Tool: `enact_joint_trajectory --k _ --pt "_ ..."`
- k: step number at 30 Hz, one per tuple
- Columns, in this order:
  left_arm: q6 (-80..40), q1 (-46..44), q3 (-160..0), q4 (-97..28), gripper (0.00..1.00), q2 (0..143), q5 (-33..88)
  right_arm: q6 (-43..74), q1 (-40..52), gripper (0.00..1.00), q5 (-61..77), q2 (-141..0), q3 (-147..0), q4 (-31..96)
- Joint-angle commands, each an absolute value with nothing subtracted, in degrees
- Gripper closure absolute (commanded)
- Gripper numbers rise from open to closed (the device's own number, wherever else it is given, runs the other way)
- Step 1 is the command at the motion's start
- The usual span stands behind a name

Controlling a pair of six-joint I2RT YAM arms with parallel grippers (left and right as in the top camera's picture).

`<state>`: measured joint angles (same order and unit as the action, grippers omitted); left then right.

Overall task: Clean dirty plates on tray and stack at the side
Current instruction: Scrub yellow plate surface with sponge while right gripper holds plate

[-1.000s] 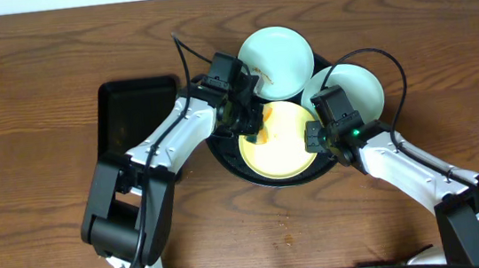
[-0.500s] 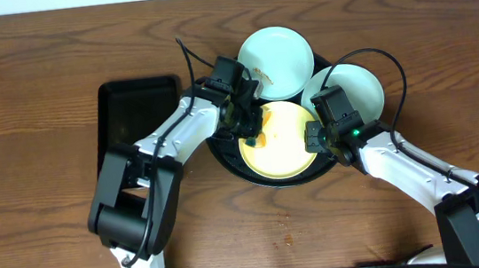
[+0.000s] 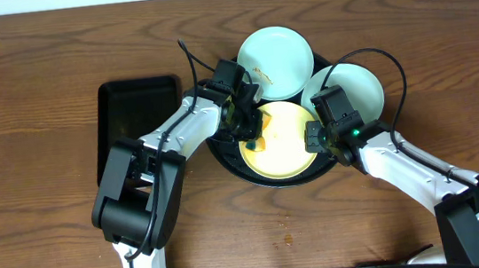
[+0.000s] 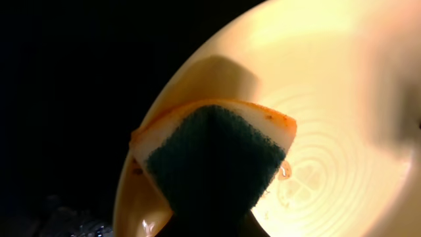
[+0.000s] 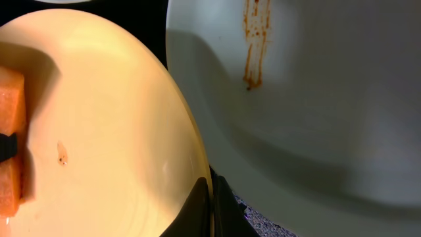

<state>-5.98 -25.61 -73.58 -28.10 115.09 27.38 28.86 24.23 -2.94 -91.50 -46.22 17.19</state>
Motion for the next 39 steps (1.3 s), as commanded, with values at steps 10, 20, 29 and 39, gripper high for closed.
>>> enact_joint_trajectory --k 10,20,29,39 --pt "-5.69 -25.87 -72.95 -27.46 0.92 115.87 36.07 28.21 23.97 0.99 -3.14 -92.01 -46.59 17.12" --pt "-5.72 -25.87 -72.95 -26.24 0.92 115.87 40.07 28.21 23.97 0.99 -3.14 -92.01 -46.59 17.15" --pt "-5.74 -25.87 -72.95 -26.04 0.92 115.87 40.10 28.21 23.97 0.99 -3.14 -92.01 -46.59 17.15" --pt "-6.09 -26.76 -72.95 -25.34 0.92 115.87 31.83 28.21 23.97 0.99 -3.14 -92.01 -46.59 17.15"
